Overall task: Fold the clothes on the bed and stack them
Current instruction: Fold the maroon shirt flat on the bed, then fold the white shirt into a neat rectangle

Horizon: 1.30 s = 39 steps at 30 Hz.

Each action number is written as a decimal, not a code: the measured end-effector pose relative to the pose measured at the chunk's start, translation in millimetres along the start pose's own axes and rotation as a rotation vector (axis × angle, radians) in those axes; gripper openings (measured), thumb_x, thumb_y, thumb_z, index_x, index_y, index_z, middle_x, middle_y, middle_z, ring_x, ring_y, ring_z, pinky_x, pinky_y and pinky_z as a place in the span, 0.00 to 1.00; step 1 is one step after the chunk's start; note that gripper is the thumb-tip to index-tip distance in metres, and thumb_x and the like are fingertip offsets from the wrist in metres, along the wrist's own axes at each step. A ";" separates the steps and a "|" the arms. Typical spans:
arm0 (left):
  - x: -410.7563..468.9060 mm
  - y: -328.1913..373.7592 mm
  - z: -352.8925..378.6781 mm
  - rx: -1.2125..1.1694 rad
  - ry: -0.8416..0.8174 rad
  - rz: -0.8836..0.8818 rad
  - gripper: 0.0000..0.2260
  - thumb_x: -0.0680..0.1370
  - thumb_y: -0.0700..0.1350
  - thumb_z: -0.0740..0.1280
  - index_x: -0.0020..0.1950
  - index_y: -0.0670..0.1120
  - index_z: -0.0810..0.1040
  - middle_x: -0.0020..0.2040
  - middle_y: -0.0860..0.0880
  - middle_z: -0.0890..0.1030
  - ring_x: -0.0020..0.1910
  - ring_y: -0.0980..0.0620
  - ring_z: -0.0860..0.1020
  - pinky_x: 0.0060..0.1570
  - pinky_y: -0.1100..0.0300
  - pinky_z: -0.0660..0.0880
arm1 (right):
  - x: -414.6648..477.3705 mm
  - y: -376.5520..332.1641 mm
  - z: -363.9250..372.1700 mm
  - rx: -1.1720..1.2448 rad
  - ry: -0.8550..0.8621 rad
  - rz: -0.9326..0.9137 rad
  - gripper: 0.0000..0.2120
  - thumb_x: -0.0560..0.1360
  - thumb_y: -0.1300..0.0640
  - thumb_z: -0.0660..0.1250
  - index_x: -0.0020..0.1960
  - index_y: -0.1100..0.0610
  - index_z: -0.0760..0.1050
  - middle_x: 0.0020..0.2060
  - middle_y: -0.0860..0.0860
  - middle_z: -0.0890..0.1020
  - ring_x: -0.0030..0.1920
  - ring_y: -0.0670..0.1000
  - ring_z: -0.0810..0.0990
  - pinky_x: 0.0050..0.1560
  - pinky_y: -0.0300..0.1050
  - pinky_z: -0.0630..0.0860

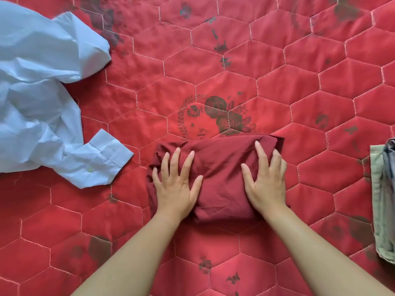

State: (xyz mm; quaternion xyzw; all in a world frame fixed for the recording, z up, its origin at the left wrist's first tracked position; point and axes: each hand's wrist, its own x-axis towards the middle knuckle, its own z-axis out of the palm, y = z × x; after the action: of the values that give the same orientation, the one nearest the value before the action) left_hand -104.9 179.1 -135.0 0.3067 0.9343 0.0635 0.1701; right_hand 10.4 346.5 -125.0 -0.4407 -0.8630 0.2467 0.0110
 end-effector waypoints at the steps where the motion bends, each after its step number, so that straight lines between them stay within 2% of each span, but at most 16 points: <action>1: -4.2 -4.9 1.5 -0.008 0.006 -0.034 0.27 0.74 0.62 0.52 0.72 0.57 0.58 0.73 0.47 0.63 0.72 0.43 0.60 0.64 0.37 0.59 | 0.9 -4.9 2.1 0.000 -0.011 -0.023 0.29 0.75 0.50 0.66 0.73 0.52 0.62 0.64 0.66 0.66 0.62 0.66 0.65 0.63 0.60 0.64; 5: -13.1 -21.2 -3.8 -0.034 0.010 -0.098 0.27 0.74 0.62 0.51 0.72 0.58 0.55 0.74 0.46 0.61 0.73 0.42 0.57 0.65 0.35 0.56 | -10.6 -24.5 8.4 0.006 -0.052 -0.040 0.29 0.75 0.50 0.66 0.73 0.52 0.62 0.65 0.65 0.66 0.61 0.66 0.66 0.62 0.59 0.66; 9: -9.4 -21.3 -18.3 -0.036 0.040 -0.070 0.27 0.74 0.63 0.52 0.73 0.58 0.58 0.75 0.47 0.59 0.73 0.44 0.53 0.66 0.34 0.51 | -41.8 -32.8 6.5 -0.074 -0.094 0.054 0.31 0.74 0.48 0.66 0.74 0.51 0.59 0.67 0.63 0.64 0.65 0.65 0.65 0.59 0.61 0.68; 11: -11.3 -19.1 -19.5 -0.023 0.045 -0.020 0.27 0.74 0.63 0.53 0.73 0.59 0.59 0.75 0.48 0.59 0.74 0.45 0.52 0.66 0.35 0.50 | -49.7 -38.1 4.9 -0.151 -0.018 0.024 0.31 0.73 0.47 0.68 0.73 0.53 0.62 0.69 0.61 0.63 0.67 0.64 0.63 0.60 0.63 0.66; 13: -16.1 -22.2 -15.3 0.001 0.010 0.021 0.27 0.74 0.63 0.52 0.73 0.59 0.59 0.75 0.48 0.60 0.74 0.45 0.54 0.67 0.36 0.51 | -49.8 -46.9 7.0 -0.186 0.022 -0.087 0.30 0.73 0.46 0.67 0.72 0.54 0.64 0.70 0.59 0.62 0.69 0.61 0.61 0.62 0.63 0.64; 16: -20.8 -34.8 -7.5 0.032 -0.047 0.044 0.27 0.74 0.63 0.51 0.74 0.60 0.58 0.76 0.49 0.58 0.74 0.46 0.56 0.67 0.36 0.52 | -44.4 -58.2 18.2 -0.169 -0.128 -0.220 0.28 0.74 0.47 0.66 0.71 0.53 0.65 0.72 0.56 0.62 0.71 0.59 0.60 0.65 0.61 0.61; 18: -19.9 -43.1 -9.7 0.043 -0.043 0.069 0.27 0.74 0.63 0.52 0.74 0.59 0.59 0.75 0.48 0.59 0.74 0.46 0.58 0.67 0.36 0.53 | -39.3 -60.2 23.2 -0.216 -0.189 -0.204 0.28 0.74 0.45 0.64 0.72 0.51 0.64 0.73 0.54 0.61 0.72 0.58 0.59 0.66 0.61 0.57; 22: -12.3 -69.7 -36.8 -0.021 0.006 0.040 0.27 0.74 0.63 0.52 0.73 0.59 0.60 0.74 0.48 0.63 0.73 0.45 0.59 0.67 0.38 0.53 | -34.0 -79.4 17.8 -0.248 -0.104 -0.139 0.27 0.73 0.46 0.66 0.70 0.51 0.66 0.71 0.55 0.64 0.70 0.58 0.60 0.65 0.65 0.54; 25: -4.3 -108.1 -71.0 -0.041 0.024 -0.025 0.28 0.75 0.63 0.50 0.73 0.57 0.60 0.73 0.50 0.64 0.73 0.46 0.59 0.68 0.40 0.54 | -35.6 -123.2 21.2 -0.238 -0.082 -0.209 0.27 0.72 0.48 0.68 0.69 0.54 0.68 0.69 0.56 0.67 0.68 0.59 0.62 0.64 0.65 0.57; 28: 10.0 -157.8 -109.6 -0.080 0.047 -0.074 0.29 0.74 0.62 0.48 0.73 0.55 0.62 0.71 0.50 0.66 0.71 0.47 0.62 0.68 0.41 0.57 | -31.1 -184.5 40.0 -0.180 -0.195 -0.340 0.27 0.74 0.48 0.66 0.70 0.56 0.67 0.69 0.57 0.67 0.69 0.59 0.63 0.63 0.59 0.64; 31: 26.5 -214.4 -144.3 -0.048 0.139 -0.078 0.27 0.75 0.60 0.53 0.72 0.52 0.64 0.69 0.49 0.69 0.69 0.46 0.65 0.65 0.42 0.61 | -19.0 -250.0 71.0 -0.056 -0.306 -0.444 0.27 0.75 0.47 0.64 0.71 0.56 0.65 0.70 0.56 0.65 0.69 0.57 0.62 0.64 0.55 0.67; 35: 54.0 -293.0 -186.4 0.032 0.335 -0.096 0.26 0.74 0.57 0.56 0.70 0.50 0.67 0.69 0.46 0.69 0.68 0.44 0.66 0.65 0.44 0.60 | 5.2 -341.8 112.5 0.109 -0.303 -0.513 0.26 0.74 0.47 0.66 0.69 0.55 0.66 0.68 0.55 0.65 0.66 0.58 0.66 0.61 0.56 0.69; 37: 68.4 -328.8 -202.6 0.062 0.370 -0.193 0.27 0.73 0.56 0.60 0.71 0.51 0.66 0.71 0.46 0.65 0.71 0.43 0.61 0.66 0.42 0.57 | 16.9 -383.0 130.7 0.209 -0.285 -0.515 0.27 0.74 0.46 0.67 0.69 0.56 0.66 0.68 0.56 0.65 0.66 0.58 0.66 0.62 0.55 0.69; 39: 78.6 -358.1 -210.8 0.102 0.346 -0.296 0.27 0.73 0.54 0.63 0.72 0.53 0.64 0.72 0.47 0.63 0.71 0.42 0.60 0.64 0.38 0.57 | 24.1 -413.3 148.1 0.279 -0.318 -0.521 0.30 0.73 0.45 0.68 0.70 0.55 0.65 0.67 0.55 0.66 0.67 0.55 0.66 0.65 0.51 0.66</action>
State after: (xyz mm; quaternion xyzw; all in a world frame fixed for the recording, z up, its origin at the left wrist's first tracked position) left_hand -436.9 -64.9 -40.0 0.1593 0.9863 0.0423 -0.0011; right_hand -351.5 100.9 -79.8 -0.1555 -0.8954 0.4172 -0.0006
